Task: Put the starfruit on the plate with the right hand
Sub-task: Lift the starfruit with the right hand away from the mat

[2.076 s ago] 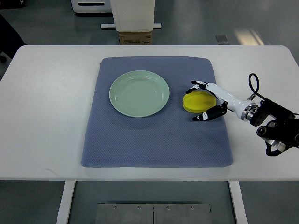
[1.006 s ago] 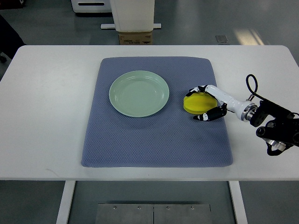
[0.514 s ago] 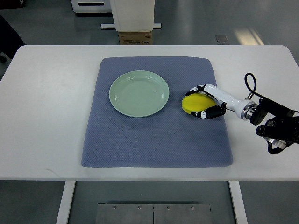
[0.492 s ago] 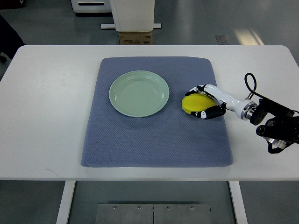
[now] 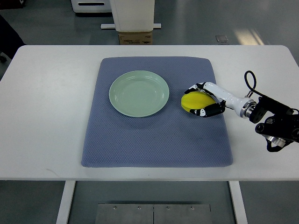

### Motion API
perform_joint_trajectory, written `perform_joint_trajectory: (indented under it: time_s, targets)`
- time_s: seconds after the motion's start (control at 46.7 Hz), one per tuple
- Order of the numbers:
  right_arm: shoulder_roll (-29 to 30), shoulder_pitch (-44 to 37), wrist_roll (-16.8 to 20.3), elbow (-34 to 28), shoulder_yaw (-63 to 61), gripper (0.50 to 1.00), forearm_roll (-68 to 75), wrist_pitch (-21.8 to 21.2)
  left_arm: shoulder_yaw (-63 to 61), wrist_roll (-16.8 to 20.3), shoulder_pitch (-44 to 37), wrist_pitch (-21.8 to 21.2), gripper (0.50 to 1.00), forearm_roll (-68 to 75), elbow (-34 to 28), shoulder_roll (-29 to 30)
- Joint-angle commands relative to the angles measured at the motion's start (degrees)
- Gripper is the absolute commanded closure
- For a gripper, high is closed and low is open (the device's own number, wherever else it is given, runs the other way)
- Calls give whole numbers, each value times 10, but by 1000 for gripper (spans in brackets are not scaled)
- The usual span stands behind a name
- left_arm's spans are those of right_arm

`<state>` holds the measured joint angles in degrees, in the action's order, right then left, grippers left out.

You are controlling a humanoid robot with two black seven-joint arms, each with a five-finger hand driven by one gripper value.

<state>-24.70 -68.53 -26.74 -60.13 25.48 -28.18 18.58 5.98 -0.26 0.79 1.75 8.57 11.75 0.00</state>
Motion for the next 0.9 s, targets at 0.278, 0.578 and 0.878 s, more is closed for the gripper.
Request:
perform_joint_trajectory:
  time_s: [0.278, 0.578, 0.878]
  targets:
    - [-18, -28, -13, 34, 0, 1000, 28, -18, 0, 1, 0, 0, 500, 0, -1, 0]
    - [-55, -75, -14, 55, -2, 1000, 63, -54, 0, 0, 0, 0, 500, 0, 0, 0]
    - [-52, -78, -5, 56, -25, 1000, 64, -61, 0, 0, 0, 0, 500, 0, 0, 0]
